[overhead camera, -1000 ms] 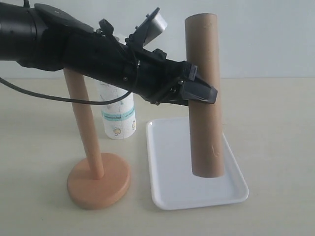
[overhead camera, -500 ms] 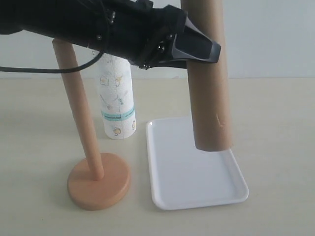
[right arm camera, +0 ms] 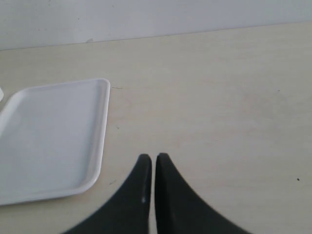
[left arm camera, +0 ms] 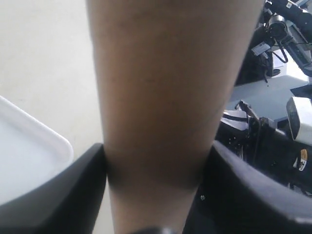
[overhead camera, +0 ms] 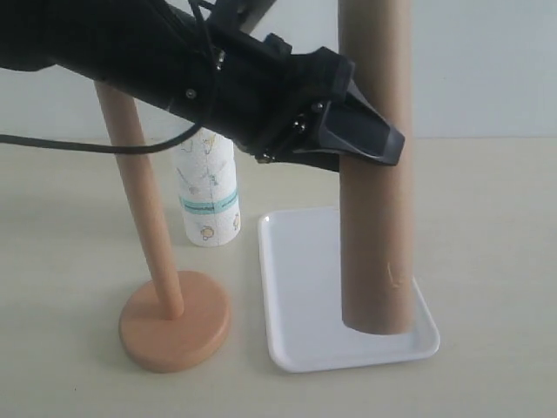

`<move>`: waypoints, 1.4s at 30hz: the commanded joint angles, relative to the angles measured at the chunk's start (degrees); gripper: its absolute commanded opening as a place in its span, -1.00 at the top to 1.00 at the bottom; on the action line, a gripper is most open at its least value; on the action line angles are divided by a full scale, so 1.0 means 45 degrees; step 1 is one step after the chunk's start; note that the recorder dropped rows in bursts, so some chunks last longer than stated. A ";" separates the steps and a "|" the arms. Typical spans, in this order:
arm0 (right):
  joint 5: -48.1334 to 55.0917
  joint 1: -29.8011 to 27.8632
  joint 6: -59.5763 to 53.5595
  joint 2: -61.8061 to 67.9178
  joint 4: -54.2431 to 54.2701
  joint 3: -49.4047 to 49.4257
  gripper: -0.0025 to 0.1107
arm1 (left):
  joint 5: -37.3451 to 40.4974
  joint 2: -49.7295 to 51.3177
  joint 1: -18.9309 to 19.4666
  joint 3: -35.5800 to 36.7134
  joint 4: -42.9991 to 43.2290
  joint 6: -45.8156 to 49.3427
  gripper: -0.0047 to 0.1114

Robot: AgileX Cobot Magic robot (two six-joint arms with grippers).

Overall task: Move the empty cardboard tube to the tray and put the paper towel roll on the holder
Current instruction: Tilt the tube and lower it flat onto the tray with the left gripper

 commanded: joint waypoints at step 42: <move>-0.0038 -0.0034 -0.0027 -0.0056 0.0014 -0.0016 0.91 | -0.2638 0.3867 -0.0540 0.0233 -0.5732 0.2972 0.85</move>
